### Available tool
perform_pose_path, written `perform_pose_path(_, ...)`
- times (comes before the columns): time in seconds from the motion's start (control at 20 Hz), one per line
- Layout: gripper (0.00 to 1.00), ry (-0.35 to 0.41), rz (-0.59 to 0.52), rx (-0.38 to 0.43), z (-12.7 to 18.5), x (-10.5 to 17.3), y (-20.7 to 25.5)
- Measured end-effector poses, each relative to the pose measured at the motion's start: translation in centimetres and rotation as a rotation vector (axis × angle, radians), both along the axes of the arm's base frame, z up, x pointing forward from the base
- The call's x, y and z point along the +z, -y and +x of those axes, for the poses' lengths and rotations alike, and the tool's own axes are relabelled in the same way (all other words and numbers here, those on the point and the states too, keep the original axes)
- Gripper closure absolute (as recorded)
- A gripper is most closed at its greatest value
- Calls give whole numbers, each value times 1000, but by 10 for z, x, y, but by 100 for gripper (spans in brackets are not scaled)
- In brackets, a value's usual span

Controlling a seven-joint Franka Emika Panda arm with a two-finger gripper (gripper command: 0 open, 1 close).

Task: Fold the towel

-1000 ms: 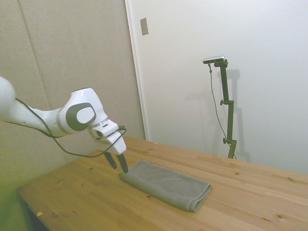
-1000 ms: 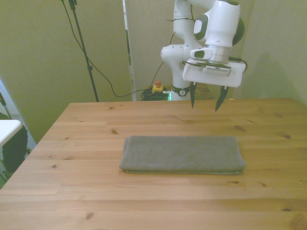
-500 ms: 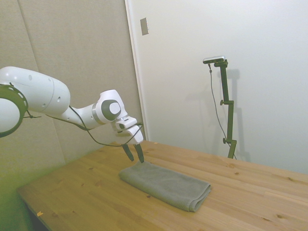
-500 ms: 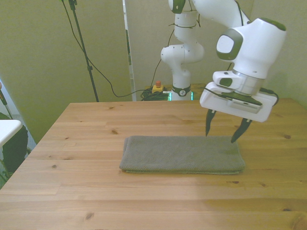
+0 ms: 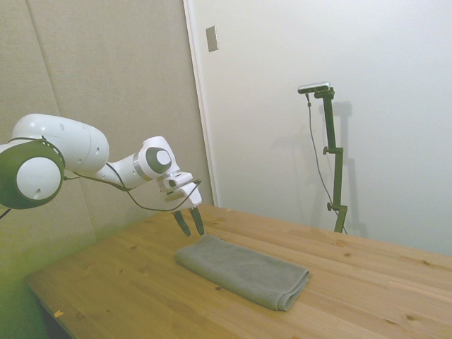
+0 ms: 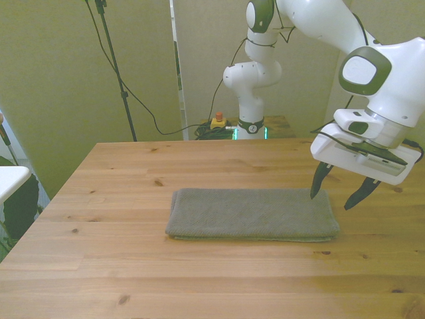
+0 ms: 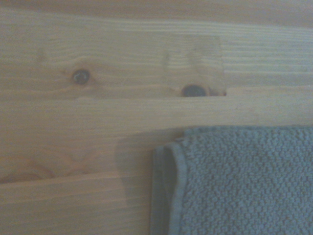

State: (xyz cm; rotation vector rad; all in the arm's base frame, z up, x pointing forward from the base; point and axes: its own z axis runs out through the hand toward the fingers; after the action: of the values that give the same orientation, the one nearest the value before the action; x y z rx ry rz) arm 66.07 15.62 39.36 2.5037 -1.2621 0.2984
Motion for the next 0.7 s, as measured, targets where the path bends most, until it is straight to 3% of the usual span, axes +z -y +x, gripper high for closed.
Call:
perform_pose_path(0.3, 0, -39, -67, 15, -13, -15, -22)
perform_pose_path(0.7, 0, -59, -103, 10, -14, -41, -13)
